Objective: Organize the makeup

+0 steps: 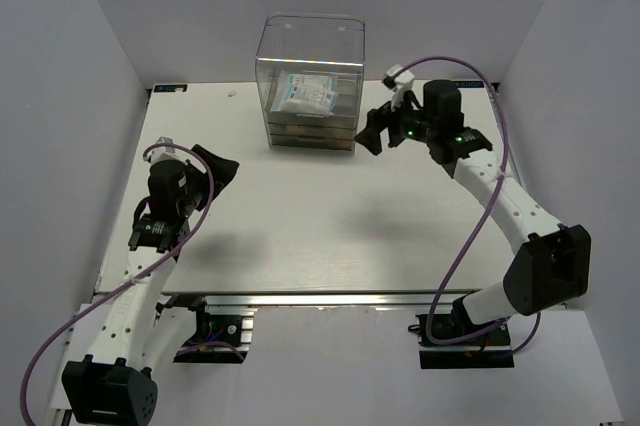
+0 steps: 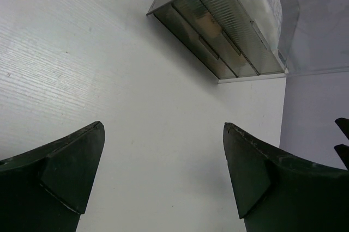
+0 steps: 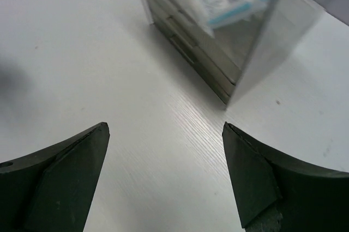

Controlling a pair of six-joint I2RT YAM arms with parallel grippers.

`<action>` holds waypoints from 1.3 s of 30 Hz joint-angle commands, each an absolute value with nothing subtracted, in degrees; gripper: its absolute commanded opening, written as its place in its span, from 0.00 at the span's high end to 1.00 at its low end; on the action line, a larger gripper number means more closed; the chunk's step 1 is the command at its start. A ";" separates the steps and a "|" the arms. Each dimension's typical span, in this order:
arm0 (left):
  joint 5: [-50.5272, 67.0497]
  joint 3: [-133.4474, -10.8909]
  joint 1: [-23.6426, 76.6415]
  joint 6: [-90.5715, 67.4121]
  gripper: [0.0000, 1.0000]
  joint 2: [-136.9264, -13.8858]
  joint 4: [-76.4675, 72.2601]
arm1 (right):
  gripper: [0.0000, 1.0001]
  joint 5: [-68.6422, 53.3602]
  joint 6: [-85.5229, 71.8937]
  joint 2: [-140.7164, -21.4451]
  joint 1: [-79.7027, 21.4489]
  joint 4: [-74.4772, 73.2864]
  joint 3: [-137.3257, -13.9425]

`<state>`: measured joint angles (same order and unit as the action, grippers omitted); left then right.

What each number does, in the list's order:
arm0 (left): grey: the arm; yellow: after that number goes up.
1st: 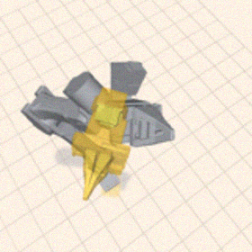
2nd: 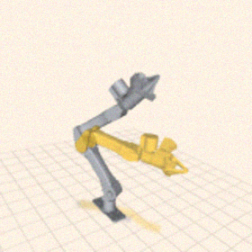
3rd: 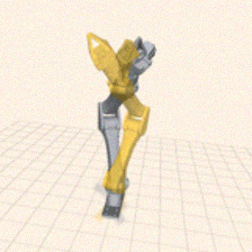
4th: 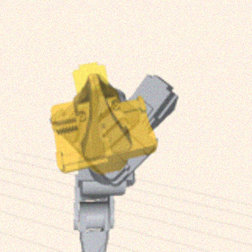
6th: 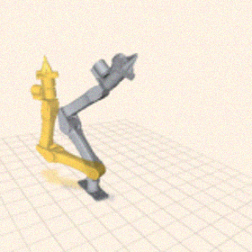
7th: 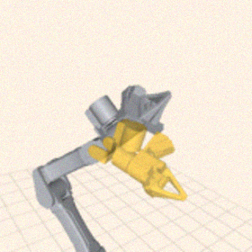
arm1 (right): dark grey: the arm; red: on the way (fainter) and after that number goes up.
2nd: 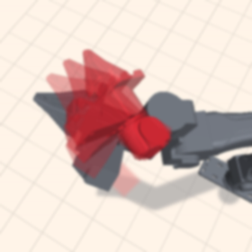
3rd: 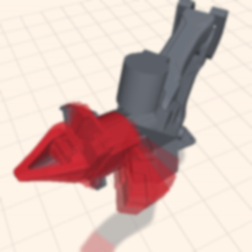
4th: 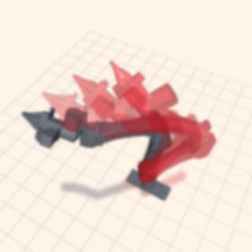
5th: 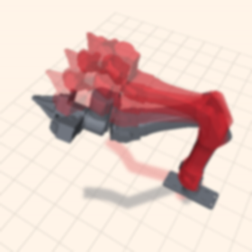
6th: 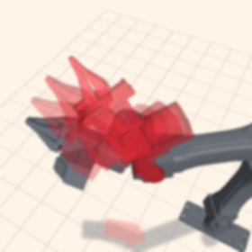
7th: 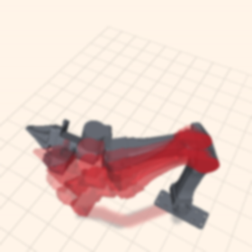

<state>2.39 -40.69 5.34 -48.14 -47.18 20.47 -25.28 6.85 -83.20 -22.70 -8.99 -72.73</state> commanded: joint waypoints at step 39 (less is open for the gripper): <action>6.07 -40.52 4.92 -49.75 0.02 -42.37 16.52 | 0.11 -8.61 -0.35 -67.68 -15.91 -13.10 -55.55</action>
<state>5.63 -40.88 5.34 -49.58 -44.40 16.29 -8.73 -2.07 -69.34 -16.12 -15.07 -56.34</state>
